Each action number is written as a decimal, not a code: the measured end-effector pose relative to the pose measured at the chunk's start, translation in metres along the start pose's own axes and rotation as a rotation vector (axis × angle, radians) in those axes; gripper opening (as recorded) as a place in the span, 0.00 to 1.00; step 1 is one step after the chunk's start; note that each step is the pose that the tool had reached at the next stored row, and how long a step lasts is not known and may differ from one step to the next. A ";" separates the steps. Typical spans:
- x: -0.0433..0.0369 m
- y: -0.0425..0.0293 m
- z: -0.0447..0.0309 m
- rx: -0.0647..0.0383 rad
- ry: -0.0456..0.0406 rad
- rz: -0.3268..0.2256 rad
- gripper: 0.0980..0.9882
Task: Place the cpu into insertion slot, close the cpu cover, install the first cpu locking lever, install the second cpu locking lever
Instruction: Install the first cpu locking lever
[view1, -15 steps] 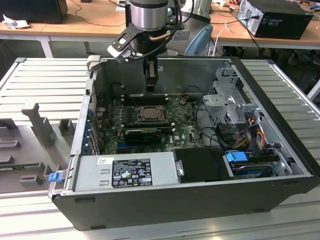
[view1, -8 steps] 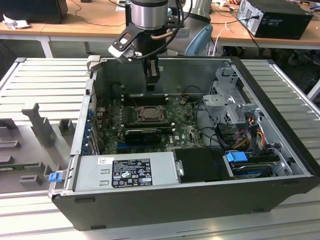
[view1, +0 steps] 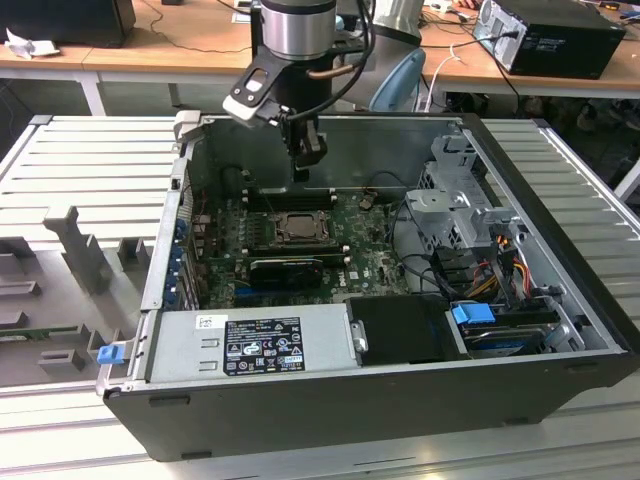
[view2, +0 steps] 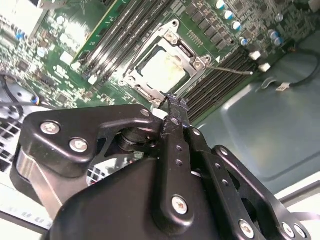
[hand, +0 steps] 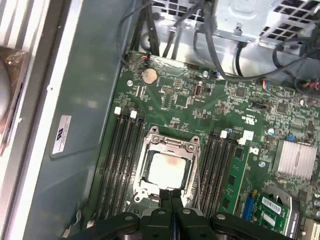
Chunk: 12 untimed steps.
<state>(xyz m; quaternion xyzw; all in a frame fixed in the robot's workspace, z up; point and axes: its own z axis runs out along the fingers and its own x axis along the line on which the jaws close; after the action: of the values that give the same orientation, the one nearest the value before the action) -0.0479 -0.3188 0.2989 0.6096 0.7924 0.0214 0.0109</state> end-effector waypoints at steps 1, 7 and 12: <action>0.0000 0.0000 0.0001 0.000 0.0008 -0.015 0.01; 0.0000 0.0000 0.0006 0.002 0.0082 -0.173 0.01; 0.0002 -0.0012 0.0008 0.002 0.0119 -0.252 0.01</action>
<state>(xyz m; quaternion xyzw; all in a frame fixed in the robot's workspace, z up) -0.0490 -0.3188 0.2981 0.5050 0.8628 0.0226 0.0081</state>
